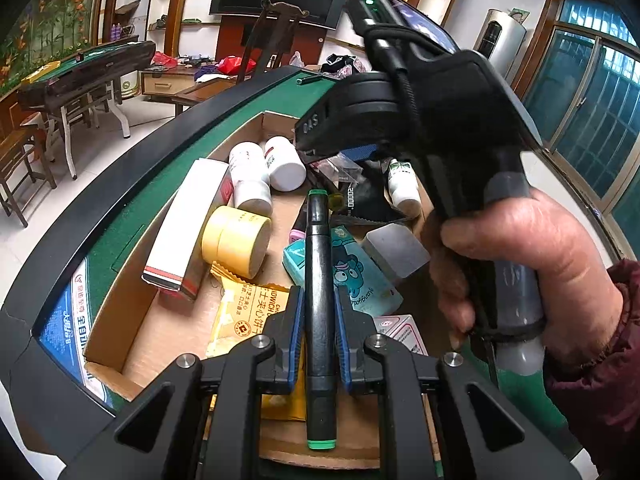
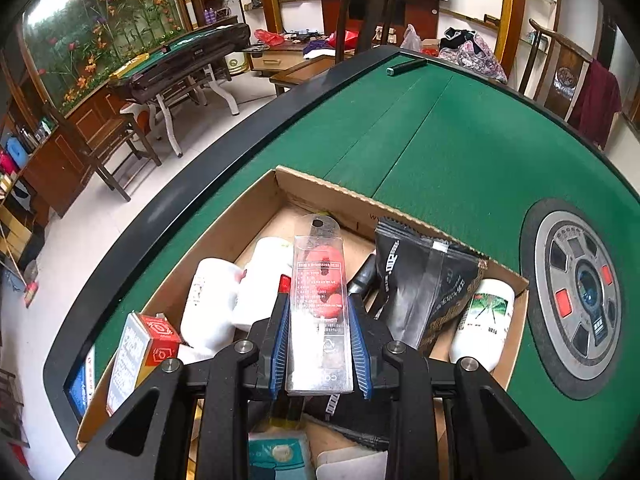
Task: Organize objects
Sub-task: 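Lower the marker and pen case into the tray and open both grippers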
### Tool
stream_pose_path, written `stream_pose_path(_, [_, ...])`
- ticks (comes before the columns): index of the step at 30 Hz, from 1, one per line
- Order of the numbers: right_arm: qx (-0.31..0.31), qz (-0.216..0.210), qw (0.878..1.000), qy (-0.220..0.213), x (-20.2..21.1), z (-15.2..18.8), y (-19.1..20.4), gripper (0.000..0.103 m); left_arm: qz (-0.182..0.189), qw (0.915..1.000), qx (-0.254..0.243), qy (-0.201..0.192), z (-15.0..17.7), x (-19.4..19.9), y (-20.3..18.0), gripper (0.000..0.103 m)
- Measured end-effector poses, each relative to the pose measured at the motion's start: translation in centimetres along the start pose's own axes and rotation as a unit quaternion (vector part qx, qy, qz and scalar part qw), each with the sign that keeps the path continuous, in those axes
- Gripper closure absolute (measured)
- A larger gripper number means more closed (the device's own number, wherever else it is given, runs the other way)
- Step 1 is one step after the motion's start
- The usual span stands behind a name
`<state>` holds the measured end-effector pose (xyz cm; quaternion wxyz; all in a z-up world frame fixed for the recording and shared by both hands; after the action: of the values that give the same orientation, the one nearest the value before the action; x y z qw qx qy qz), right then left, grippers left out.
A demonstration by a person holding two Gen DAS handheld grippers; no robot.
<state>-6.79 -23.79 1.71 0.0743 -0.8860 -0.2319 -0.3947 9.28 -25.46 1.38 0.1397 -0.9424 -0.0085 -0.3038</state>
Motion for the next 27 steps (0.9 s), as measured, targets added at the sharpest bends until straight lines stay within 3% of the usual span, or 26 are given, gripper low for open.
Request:
stream_pose_path(14, [0.039,-0.01,0.999,-0.005,1.7,1.1,1.4,0.072,-0.002,1.0,0.001,0.001,0.4,0.1,-0.1,0.088])
stream_pose_path(27, [0.043,-0.096,0.994,0.028,0.8,1.8,4.6,0.071,-0.01,1.0,-0.002,-0.001,0.9,0.8,0.0,0.088])
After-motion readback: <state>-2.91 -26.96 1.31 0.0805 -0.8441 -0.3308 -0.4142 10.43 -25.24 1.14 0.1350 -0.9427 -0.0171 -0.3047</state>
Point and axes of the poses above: each gripper's, at about its wrist camera, not at the fingertips, and x roughly against the way its jaws point, y to its left, z to its underside, the point moved 2 cm from there along -x, roughly the way its jaws point, and after that the axes turned 11 degrees about -y, right-handed, at the moved point
